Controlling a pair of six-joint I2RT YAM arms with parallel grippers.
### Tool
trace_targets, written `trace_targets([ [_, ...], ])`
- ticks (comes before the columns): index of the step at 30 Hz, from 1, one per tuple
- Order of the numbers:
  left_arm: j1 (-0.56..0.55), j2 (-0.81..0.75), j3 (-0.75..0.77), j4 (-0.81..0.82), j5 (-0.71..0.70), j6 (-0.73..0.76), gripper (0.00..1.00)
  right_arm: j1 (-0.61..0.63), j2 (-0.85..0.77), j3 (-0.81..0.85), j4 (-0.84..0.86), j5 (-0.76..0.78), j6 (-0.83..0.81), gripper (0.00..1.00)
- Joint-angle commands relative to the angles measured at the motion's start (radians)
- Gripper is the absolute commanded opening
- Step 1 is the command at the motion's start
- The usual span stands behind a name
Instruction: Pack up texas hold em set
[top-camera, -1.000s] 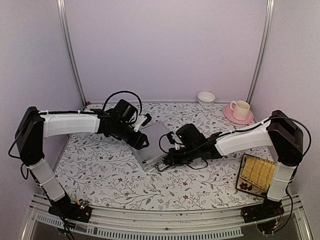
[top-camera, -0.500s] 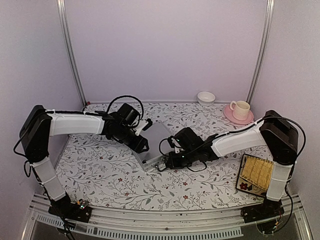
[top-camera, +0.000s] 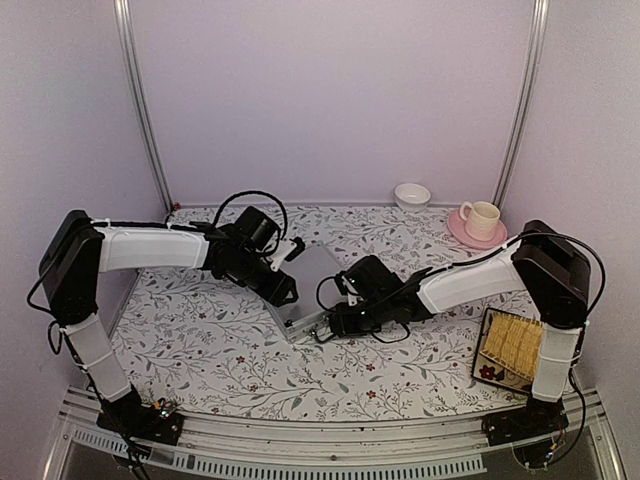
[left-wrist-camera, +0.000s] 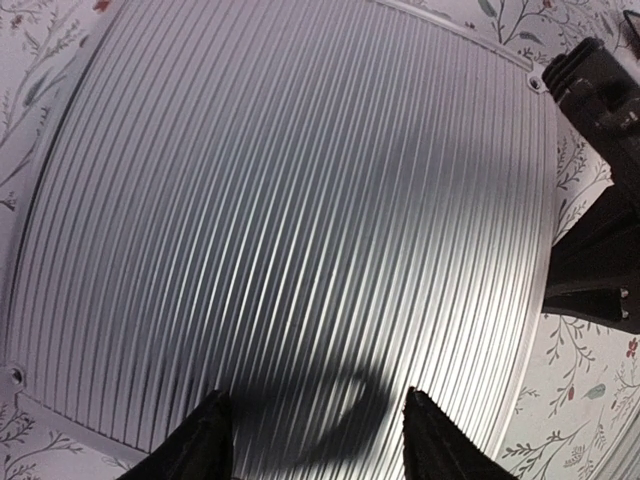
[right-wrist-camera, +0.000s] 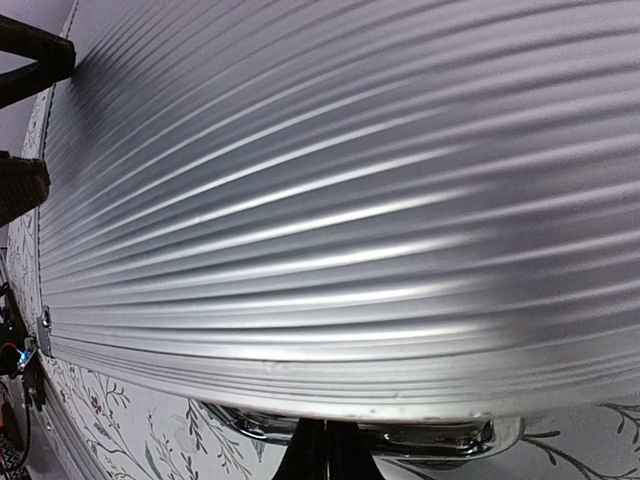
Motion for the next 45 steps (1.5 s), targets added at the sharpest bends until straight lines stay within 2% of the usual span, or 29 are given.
trace_targets([
  [1,-0.001,0.020,0.008,-0.015,0.011,-0.004,0.58,0.007,0.033,0.028,-0.021,0.036,0.009,0.05],
  [22,-0.007,0.024,0.011,-0.018,0.018,-0.002,0.58,0.008,0.074,0.026,0.000,0.083,0.030,0.04],
  [30,-0.012,-0.010,0.007,-0.007,-0.014,-0.003,0.59,0.007,0.027,-0.003,0.036,0.029,-0.012,0.07],
  [36,-0.011,-0.175,-0.069,0.120,-0.085,-0.015,0.65,0.009,-0.160,-0.116,0.048,-0.003,-0.092,0.18],
  [40,-0.010,-0.220,-0.070,0.133,-0.129,-0.057,0.73,0.007,-0.283,-0.153,0.025,-0.010,-0.144,0.32],
  [43,-0.010,-0.223,-0.058,0.168,-0.150,-0.106,0.82,0.001,-0.354,-0.150,0.023,0.011,-0.167,0.49],
  [44,-0.010,-0.219,-0.054,0.193,-0.149,-0.121,0.86,-0.007,-0.367,-0.144,0.022,0.030,-0.173,0.62],
  [45,-0.009,-0.210,-0.045,0.214,-0.151,-0.138,0.89,-0.020,-0.377,-0.138,0.022,0.039,-0.171,0.70],
])
